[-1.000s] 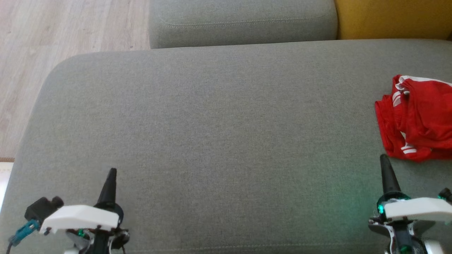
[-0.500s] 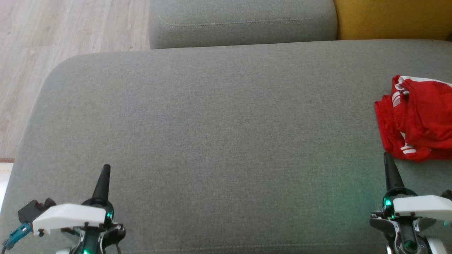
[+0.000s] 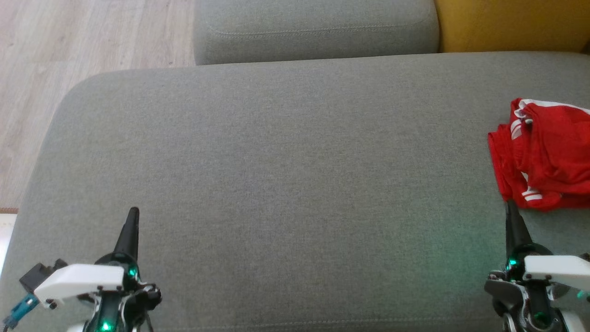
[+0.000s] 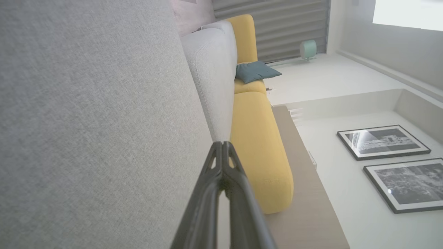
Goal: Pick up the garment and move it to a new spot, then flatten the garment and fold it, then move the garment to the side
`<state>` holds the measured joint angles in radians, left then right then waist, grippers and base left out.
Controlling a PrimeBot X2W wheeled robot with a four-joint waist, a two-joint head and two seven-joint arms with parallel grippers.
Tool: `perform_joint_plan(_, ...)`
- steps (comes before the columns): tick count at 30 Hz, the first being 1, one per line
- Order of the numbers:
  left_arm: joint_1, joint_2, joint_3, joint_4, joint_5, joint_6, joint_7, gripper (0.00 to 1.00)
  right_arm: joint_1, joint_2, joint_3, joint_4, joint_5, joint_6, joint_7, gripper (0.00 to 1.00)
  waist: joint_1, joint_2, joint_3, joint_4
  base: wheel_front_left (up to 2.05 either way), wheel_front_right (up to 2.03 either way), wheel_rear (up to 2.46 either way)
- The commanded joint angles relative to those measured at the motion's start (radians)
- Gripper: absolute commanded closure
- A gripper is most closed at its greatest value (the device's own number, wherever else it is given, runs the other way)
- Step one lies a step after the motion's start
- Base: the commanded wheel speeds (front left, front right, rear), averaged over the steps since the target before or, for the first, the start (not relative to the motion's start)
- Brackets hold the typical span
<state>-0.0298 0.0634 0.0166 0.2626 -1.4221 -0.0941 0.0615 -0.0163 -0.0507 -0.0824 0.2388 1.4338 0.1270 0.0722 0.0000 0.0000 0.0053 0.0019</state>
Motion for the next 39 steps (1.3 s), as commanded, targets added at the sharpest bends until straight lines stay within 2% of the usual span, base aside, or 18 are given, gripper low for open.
perform_joint_plan(1,-0.06,0.007,0.043,-0.026,-0.033,-0.011,0.007,1.0,-0.062,-0.023,0.011,-0.027,0.036,0.003,0.008,1.0,0.0,0.0,0.0,0.0,0.0,0.0,0.0)
perform_joint_plan(17,-0.077,-0.005,0.086,-0.018,-0.196,-0.037,0.043,1.0,-0.089,-0.022,0.0,0.004,0.201,0.004,0.016,1.0,0.0,0.0,-0.002,-0.002,0.0,0.0,0.0)
perform_joint_plan(39,-0.078,-0.007,0.089,-0.018,-0.193,-0.037,0.045,1.0,-0.089,-0.017,-0.008,0.005,0.194,0.004,0.022,1.0,0.0,0.0,-0.002,-0.002,0.0,0.0,0.0)
